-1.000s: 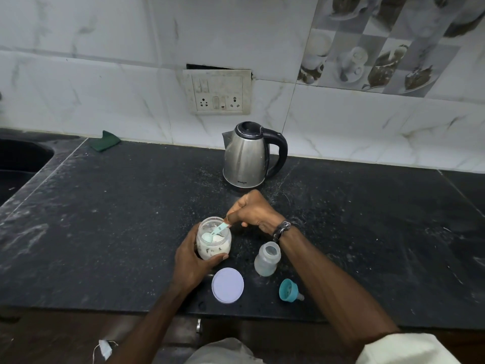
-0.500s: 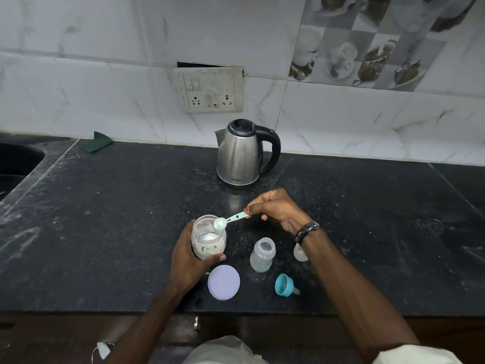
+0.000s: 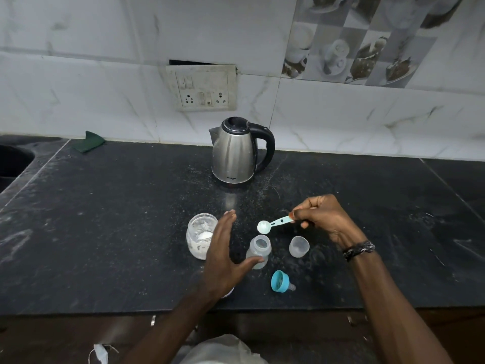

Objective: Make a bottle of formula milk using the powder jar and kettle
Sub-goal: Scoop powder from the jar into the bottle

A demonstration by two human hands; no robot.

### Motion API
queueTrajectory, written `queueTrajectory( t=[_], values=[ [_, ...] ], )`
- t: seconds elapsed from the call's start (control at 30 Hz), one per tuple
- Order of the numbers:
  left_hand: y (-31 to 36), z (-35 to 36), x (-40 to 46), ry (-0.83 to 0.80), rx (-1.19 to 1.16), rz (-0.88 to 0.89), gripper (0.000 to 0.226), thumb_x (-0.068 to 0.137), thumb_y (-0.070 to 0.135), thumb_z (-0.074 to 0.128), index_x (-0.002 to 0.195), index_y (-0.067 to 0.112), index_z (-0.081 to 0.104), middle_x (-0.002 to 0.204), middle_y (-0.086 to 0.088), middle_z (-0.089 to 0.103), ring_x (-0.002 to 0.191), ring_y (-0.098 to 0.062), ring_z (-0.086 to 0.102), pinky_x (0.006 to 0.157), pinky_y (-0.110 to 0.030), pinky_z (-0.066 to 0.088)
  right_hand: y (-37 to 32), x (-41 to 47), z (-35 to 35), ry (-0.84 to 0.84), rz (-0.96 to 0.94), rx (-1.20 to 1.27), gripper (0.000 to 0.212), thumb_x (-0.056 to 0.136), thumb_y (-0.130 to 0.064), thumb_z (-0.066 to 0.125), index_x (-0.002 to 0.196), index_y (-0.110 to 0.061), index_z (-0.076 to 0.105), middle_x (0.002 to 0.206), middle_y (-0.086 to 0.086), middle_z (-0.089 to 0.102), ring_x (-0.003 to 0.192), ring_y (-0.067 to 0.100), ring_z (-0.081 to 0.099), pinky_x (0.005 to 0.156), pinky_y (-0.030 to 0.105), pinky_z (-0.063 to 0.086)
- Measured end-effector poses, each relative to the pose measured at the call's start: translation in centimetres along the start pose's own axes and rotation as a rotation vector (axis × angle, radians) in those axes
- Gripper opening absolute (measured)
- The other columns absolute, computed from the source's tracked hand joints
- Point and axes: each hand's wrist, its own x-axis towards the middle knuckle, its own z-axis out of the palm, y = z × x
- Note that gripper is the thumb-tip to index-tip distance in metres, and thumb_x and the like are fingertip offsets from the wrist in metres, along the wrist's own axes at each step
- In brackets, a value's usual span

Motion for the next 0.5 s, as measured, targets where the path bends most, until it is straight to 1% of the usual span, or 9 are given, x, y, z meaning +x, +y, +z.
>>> queueTrajectory(
  t=[0.03,0.07,0.13,0.2,0.23,0.3,0.37,0.43,0.5],
  values=[
    [0.1,0.5,0.2,-0.079,-0.013,-0.058,0.111,0.070,0.056,0.085,0.158,0.021,0.028,0.166,0.009,0.026,0.155,-0.009,0.021,0.125,-0.023,0.020,0.1,-0.1,-0.1,0.004,0.002,-0.017,0.006,0.074,0.003,0.077,0.071,-0.002,0.075,0.067,0.013,0.074,0.042,0.008,0.056,0.041,0.015,0.036],
    [0.0,1.0,0.3,-0.141,-0.017,-0.105,0.115,0.068,0.057,0.086,0.160,0.023,0.025,0.165,0.013,0.023,0.155,-0.005,0.019,0.125,-0.023,0.020,0.2,-0.3,-0.1,0.006,0.001,-0.029,0.007,0.074,0.004,0.076,0.070,-0.002,0.074,0.067,0.015,0.073,0.043,0.009,0.057,0.042,0.016,0.037],
    [-0.2,2.1,0.7,-0.220,-0.036,-0.199,0.120,0.066,0.051,0.091,0.160,0.020,0.024,0.164,0.010,0.027,0.152,-0.005,0.024,0.124,-0.028,0.024,0.0,-0.6,0.0,0.002,-0.005,-0.055,0.006,0.073,0.006,0.076,0.071,0.002,0.073,0.065,0.016,0.072,0.043,0.010,0.060,0.043,0.018,0.039],
    [-0.3,3.0,1.1,-0.259,-0.070,-0.301,0.119,0.063,0.042,0.096,0.159,0.016,0.030,0.161,0.004,0.036,0.148,-0.010,0.033,0.122,-0.031,0.030,-0.2,-0.8,0.3,-0.013,-0.025,-0.105,0.004,0.073,0.008,0.076,0.074,0.008,0.072,0.061,0.016,0.071,0.043,0.011,0.060,0.043,0.018,0.041],
    [-0.5,3.3,1.3,-0.271,-0.082,-0.339,0.117,0.061,0.038,0.098,0.157,0.014,0.034,0.158,0.002,0.042,0.145,-0.012,0.039,0.120,-0.033,0.034,-0.4,-1.0,0.5,-0.013,-0.041,-0.153,0.004,0.073,0.007,0.076,0.074,0.008,0.072,0.060,0.015,0.071,0.044,0.011,0.059,0.044,0.019,0.043],
    [-1.1,3.8,1.6,-0.278,-0.095,-0.377,0.107,0.059,0.031,0.099,0.149,0.011,0.046,0.148,-0.002,0.056,0.137,-0.015,0.052,0.115,-0.037,0.043,-0.8,-1.1,1.0,0.002,-0.086,-0.288,0.005,0.071,0.002,0.077,0.068,-0.001,0.074,0.059,0.010,0.071,0.048,0.014,0.062,0.049,0.023,0.049],
    [-1.5,4.2,1.6,-0.267,-0.090,-0.377,0.089,0.061,0.025,0.099,0.138,0.012,0.058,0.131,-0.001,0.068,0.121,-0.015,0.063,0.106,-0.040,0.051,-1.4,-1.2,1.8,0.017,-0.129,-0.441,0.010,0.070,-0.004,0.079,0.063,-0.010,0.074,0.057,0.001,0.071,0.055,0.012,0.069,0.059,0.025,0.057],
    [-1.9,4.4,1.4,-0.247,-0.085,-0.360,0.069,0.064,0.020,0.097,0.125,0.019,0.066,0.115,0.004,0.073,0.108,-0.013,0.069,0.098,-0.042,0.056,-1.8,-1.3,2.8,0.022,-0.166,-0.562,0.014,0.068,-0.008,0.081,0.060,-0.015,0.073,0.056,-0.007,0.070,0.057,0.004,0.069,0.064,0.025,0.059],
    [-2.0,4.5,1.3,-0.238,-0.098,-0.347,0.061,0.063,0.025,0.096,0.117,0.026,0.068,0.110,0.007,0.075,0.105,-0.011,0.071,0.095,-0.043,0.058,-1.9,-1.4,4.1,0.020,-0.220,-0.661,0.017,0.066,-0.012,0.084,0.058,-0.018,0.071,0.058,-0.009,0.070,0.058,0.002,0.067,0.066,0.029,0.060]
  ],
)
